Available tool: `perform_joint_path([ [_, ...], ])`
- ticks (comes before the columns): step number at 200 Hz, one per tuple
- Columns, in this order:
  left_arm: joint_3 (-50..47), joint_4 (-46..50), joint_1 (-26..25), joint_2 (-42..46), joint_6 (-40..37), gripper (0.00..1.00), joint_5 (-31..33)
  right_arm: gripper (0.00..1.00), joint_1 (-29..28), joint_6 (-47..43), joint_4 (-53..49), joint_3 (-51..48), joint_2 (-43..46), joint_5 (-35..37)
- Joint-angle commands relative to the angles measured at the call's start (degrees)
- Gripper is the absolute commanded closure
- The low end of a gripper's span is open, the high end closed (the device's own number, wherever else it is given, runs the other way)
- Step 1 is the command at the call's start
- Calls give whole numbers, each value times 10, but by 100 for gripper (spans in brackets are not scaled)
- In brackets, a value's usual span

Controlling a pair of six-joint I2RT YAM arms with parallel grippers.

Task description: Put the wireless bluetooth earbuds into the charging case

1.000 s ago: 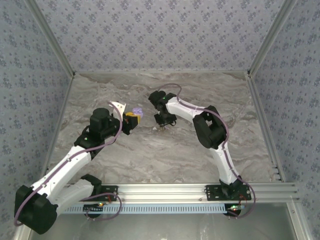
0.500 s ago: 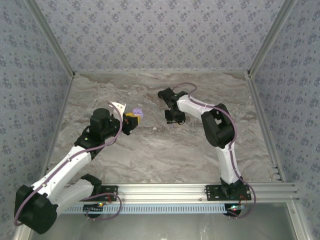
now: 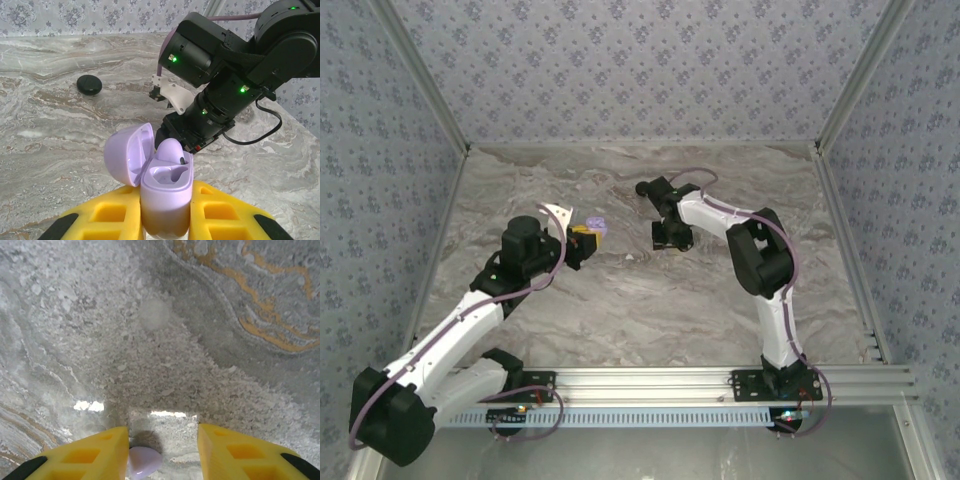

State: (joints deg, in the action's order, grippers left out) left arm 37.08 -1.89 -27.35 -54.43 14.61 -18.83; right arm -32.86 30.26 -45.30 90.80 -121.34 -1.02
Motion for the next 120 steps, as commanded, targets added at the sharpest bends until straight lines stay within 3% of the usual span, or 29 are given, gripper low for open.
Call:
perform_joint_path([
  [1,9,-18,4,2,3,80,-15,57,0,28,-16,-5,21,-18],
  [120,6,-17,4,3,4,80,-14,63,-27,-6,-42,43,-22,-39],
])
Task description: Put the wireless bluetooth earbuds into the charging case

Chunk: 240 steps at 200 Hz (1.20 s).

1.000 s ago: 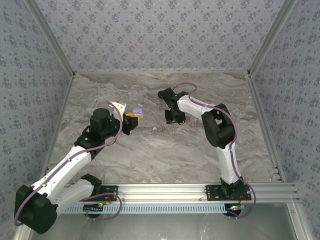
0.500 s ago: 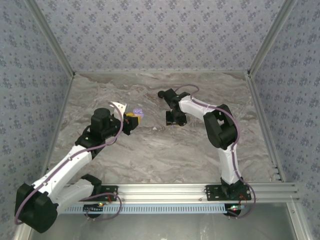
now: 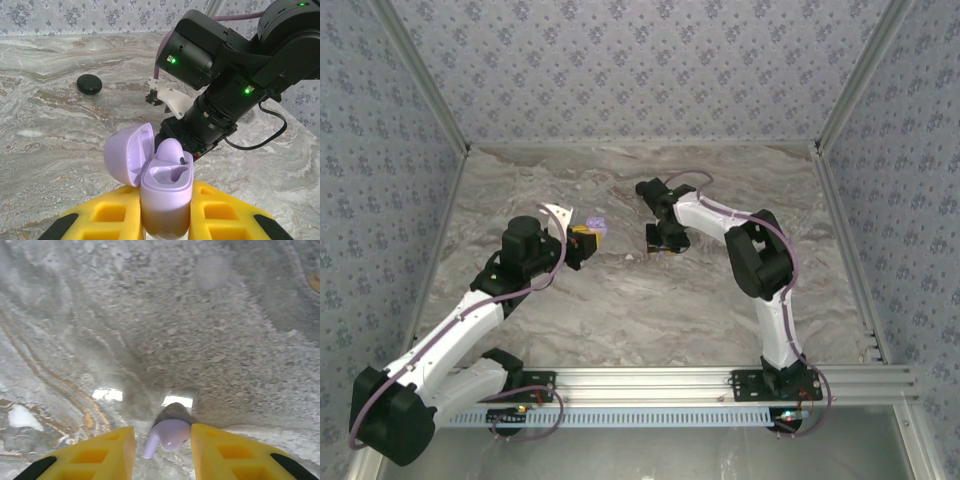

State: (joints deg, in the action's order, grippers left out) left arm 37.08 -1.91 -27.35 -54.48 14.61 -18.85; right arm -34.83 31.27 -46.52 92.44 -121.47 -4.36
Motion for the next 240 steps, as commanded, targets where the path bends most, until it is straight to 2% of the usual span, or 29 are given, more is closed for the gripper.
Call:
perform_joint_path([
  [1,5,-17,4,3,4,80,-14,63,-8,-17,-31,27,-21,-5],
  [87,6,-18,4,2,5,80,-15,61,-24,-39,-58,51,-30,44],
  [240,5,-15,4,4,5,80,-15,66,-30,-43,-77,86,-73,64],
])
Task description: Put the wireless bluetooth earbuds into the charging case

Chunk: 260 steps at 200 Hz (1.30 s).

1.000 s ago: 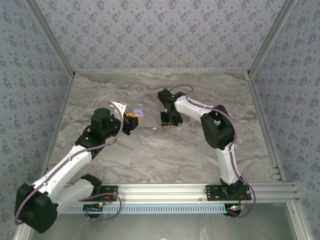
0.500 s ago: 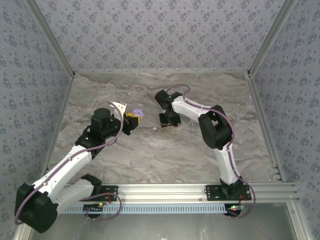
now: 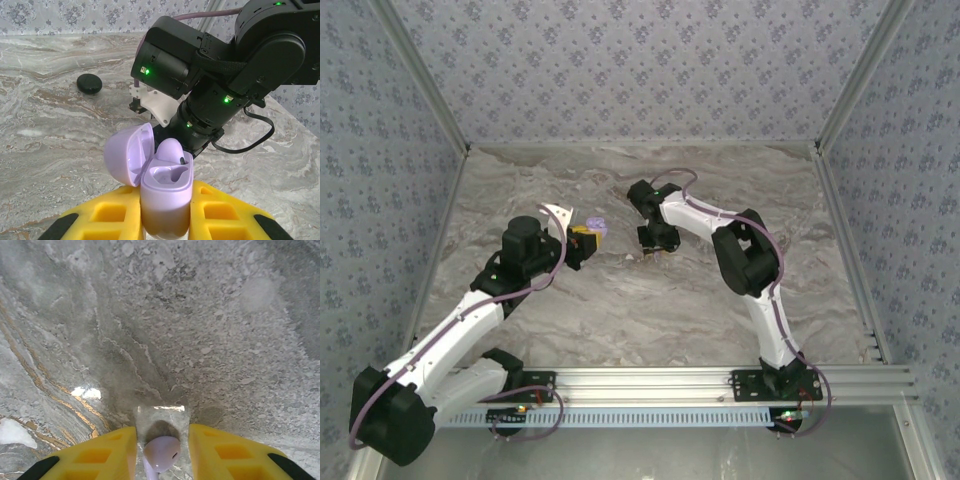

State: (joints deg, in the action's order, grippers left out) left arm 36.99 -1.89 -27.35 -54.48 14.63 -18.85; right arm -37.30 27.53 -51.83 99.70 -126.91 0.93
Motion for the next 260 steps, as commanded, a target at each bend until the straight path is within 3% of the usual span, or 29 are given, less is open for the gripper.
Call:
perform_joint_path([
  [1,7,-15,4,4,5,80,-16,67,-5,-6,-23,14,-18,12],
  [100,10,-12,4,3,5,80,-14,67,-15,-8,-48,18,-27,23],
  [166,10,-12,4,3,5,80,-17,76,-16,-3,-51,15,-22,27],
  [260,5,-44,-2,-41,27,80,-35,76,15,6,52,-77,70,-2],
])
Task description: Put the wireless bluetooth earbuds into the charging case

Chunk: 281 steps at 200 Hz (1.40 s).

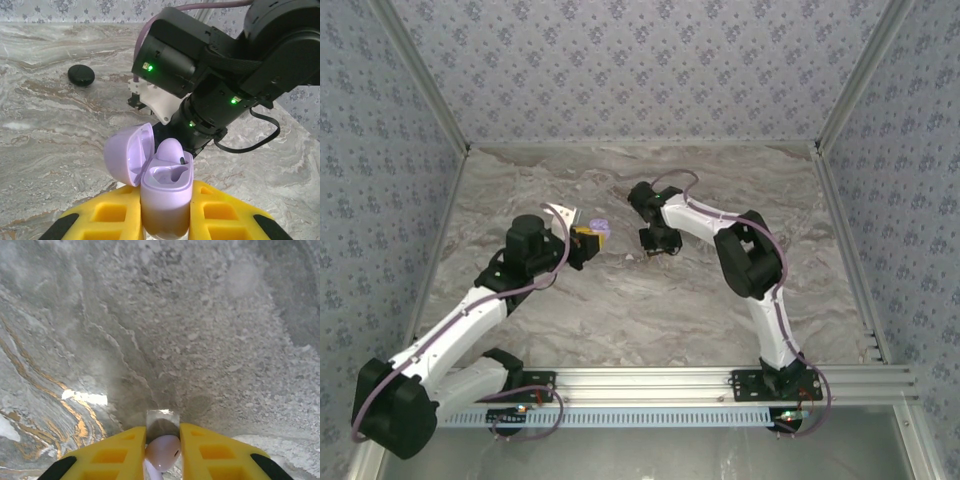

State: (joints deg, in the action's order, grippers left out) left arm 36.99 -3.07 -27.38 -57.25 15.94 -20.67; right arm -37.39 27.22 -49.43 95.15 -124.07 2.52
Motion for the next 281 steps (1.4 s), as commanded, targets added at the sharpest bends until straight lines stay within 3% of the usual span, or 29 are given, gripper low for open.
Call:
perform_joint_path([
  [1,4,-33,-3,-14,14,80,-17,76,16,9,29,-33,42,-18],
  [126,-11,-170,-32,-164,87,80,4,76,80,29,216,-190,192,-136],
  [219,0,-261,-45,-255,121,80,-12,76,98,38,279,-215,283,-200],
  [281,-5,-377,-57,-302,139,80,-38,76,98,34,321,-216,322,-253],
])
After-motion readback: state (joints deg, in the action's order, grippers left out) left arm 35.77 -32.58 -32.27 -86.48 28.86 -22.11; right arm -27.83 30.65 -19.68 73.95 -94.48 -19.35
